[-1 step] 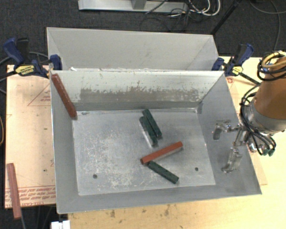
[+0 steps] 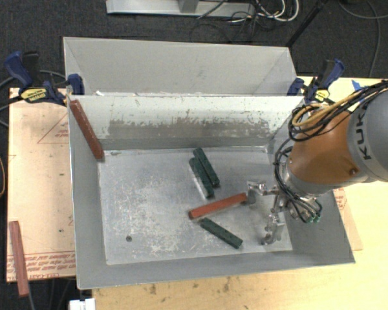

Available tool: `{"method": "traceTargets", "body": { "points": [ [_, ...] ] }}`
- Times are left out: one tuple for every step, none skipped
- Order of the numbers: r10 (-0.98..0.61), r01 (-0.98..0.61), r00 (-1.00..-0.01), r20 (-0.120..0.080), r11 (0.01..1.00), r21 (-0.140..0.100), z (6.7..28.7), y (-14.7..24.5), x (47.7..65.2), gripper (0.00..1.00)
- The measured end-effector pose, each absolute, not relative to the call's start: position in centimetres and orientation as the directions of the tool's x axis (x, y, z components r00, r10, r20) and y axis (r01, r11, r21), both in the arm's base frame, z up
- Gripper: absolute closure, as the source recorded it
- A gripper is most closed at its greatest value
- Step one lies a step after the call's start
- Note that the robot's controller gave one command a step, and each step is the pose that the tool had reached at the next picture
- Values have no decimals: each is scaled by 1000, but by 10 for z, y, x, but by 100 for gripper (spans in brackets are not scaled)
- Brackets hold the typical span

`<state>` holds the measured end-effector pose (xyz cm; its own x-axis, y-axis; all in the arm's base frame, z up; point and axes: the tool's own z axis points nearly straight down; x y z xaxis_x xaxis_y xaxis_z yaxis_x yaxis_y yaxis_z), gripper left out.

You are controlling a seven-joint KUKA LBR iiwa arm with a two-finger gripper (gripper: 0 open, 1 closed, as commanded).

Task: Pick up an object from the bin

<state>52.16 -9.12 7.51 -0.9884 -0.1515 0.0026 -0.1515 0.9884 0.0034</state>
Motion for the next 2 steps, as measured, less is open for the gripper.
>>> {"method": "traceTargets", "body": {
  "points": [
    [-195,-195,-981,-8,981,3,71,-5,585,0],
    [-715,-715,-699,-6,699,-3,85,12,615,0]
  ]
}}
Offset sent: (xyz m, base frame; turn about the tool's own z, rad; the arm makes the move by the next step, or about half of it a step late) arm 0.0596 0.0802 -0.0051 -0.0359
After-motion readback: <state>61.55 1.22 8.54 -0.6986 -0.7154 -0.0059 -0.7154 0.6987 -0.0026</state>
